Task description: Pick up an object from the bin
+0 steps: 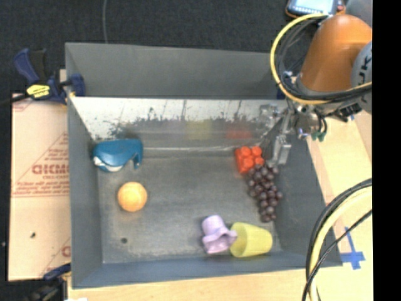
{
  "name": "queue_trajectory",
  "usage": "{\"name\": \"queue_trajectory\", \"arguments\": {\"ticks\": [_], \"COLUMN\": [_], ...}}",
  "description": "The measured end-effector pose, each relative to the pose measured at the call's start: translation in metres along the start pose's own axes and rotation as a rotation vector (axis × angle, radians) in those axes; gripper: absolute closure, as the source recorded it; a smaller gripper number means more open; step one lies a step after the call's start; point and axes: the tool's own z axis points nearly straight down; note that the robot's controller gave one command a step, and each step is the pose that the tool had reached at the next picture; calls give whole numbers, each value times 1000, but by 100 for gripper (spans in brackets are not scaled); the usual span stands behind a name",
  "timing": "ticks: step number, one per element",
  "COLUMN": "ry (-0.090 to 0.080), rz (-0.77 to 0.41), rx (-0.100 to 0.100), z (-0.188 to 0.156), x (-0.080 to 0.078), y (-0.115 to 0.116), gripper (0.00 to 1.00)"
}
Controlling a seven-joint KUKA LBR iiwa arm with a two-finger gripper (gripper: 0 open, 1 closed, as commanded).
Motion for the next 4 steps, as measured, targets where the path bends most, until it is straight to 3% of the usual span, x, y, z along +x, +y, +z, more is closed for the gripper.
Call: {"name": "queue_trajectory", "arguments": {"ticks": [1, 2, 3, 4], "ry": [-8, -10, -20, -17], "rz": [-4, -382, -837, -985], "rx": [1, 4, 12, -12], "z": [-6, 99, 58, 98], "x": [-1, 71, 48, 49], "y": [1, -29, -20, -23], "gripper": [0, 0, 0, 0]}}
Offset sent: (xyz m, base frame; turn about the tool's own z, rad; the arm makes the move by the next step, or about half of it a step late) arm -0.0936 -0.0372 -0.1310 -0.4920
